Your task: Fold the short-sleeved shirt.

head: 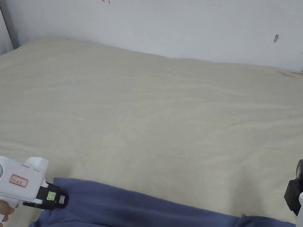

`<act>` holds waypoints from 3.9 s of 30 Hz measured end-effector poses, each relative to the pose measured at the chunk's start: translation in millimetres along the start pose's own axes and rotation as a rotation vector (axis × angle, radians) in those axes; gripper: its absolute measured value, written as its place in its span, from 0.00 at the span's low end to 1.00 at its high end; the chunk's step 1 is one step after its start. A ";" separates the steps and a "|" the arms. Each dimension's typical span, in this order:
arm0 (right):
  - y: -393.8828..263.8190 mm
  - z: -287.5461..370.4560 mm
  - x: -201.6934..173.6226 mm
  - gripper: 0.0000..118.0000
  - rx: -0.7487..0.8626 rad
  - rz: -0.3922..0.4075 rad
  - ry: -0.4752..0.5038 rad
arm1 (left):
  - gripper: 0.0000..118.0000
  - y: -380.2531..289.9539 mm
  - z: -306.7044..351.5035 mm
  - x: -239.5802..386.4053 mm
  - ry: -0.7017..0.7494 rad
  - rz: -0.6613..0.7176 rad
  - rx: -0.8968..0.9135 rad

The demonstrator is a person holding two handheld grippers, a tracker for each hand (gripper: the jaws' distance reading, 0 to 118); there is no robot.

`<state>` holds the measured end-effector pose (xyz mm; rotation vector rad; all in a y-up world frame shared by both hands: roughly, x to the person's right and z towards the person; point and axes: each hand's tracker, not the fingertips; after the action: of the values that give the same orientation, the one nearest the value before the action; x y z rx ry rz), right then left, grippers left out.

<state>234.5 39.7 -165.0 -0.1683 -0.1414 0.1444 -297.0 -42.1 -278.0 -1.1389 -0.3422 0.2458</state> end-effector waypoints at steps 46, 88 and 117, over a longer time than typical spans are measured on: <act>-7.5 22.1 32.3 0.01 0.011 -0.019 -0.033 | 0.02 14.4 -118.8 210.3 -0.108 -0.090 -0.210; -9.0 19.9 23.8 0.01 -0.003 -0.030 -0.001 | 0.00 -68.2 -58.7 160.3 0.147 -0.146 0.329; -17.2 21.8 35.7 0.01 -0.034 -0.038 -0.030 | 0.00 -100.8 -138.1 245.1 0.109 -0.360 0.223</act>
<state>268.5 31.8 -136.1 -0.1970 -0.1765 0.1072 -15.8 -110.1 -203.1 -0.8493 -0.4060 -0.0936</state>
